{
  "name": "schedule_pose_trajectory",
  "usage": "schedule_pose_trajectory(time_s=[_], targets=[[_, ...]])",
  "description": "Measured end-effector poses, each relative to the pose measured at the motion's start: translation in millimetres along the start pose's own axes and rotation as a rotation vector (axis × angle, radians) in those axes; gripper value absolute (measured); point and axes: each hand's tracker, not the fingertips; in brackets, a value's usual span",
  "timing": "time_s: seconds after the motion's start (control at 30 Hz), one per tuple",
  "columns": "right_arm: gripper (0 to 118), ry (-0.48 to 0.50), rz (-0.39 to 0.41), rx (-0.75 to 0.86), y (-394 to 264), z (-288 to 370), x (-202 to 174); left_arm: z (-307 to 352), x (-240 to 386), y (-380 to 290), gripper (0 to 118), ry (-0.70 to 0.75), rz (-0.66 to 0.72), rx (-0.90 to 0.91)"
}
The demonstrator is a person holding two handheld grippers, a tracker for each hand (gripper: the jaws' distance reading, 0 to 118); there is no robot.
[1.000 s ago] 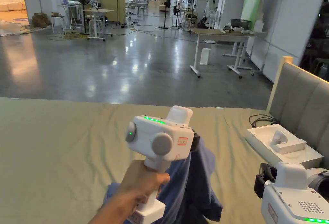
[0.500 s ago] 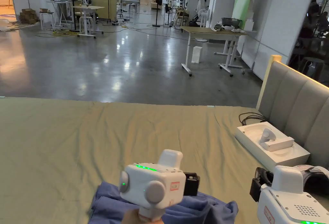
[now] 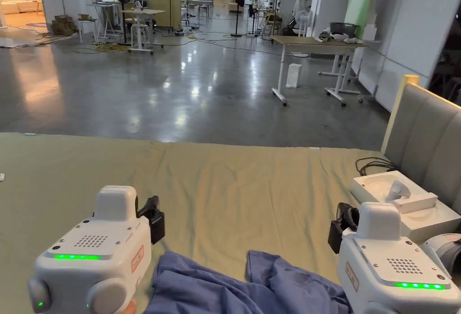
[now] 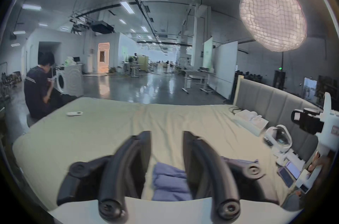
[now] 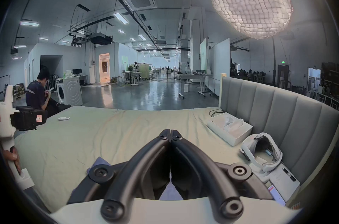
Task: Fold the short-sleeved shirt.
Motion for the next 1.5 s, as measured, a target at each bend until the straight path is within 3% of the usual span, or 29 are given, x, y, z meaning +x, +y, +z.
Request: schedule_pose_trajectory(time_s=[0.07,0.1,0.4,0.63,0.7,0.73,0.77,0.8,1.23,1.3,1.33,1.43,1.5], targets=[[0,0.006,0.001,0.002,0,-2,-7,5,-6,-3,7,0.056,-0.025,0.006],[0,0.009,0.003,0.003,-1,-3,-11,8,-10,-4,3,0.074,-0.038,0.021],[0,0.035,0.006,-0.009,-4,-11,-21,-15,-29,-26,1,0.062,0.019,-0.1],[0,0.026,0.013,-0.047,-16,-26,-12,-103,-34,-53,2,-0.067,0.04,-0.403],[0,0.017,0.013,-0.063,-21,-32,-7,-132,-36,-62,13,-0.072,0.04,-0.474],[0,0.013,0.014,-0.076,-25,-35,-5,-147,-36,-66,29,-0.062,0.034,-0.508],[0,0.01,0.013,-0.088,-28,-39,-2,-160,-35,-69,57,-0.064,0.032,-0.534],[0,0.006,0.014,-0.098,-31,-41,1,-173,-34,-73,68,-0.06,0.031,-0.559],[0,-0.07,0.017,-0.218,-70,-70,43,-293,-20,-147,69,-0.019,-0.027,-0.937],[0,-0.08,0.018,-0.237,-74,-74,48,-293,-17,-160,66,-0.013,-0.076,-0.979],[0,-0.082,0.016,-0.244,-76,-75,51,-288,-13,-158,63,0.0,-0.11,-0.899],[0,-0.087,0.015,-0.259,-80,-78,55,-280,5,-156,40,-0.019,-0.187,-0.879],[0,-0.085,0.022,-0.271,-83,-81,57,-280,13,-159,10,-0.04,-0.23,-0.869]])
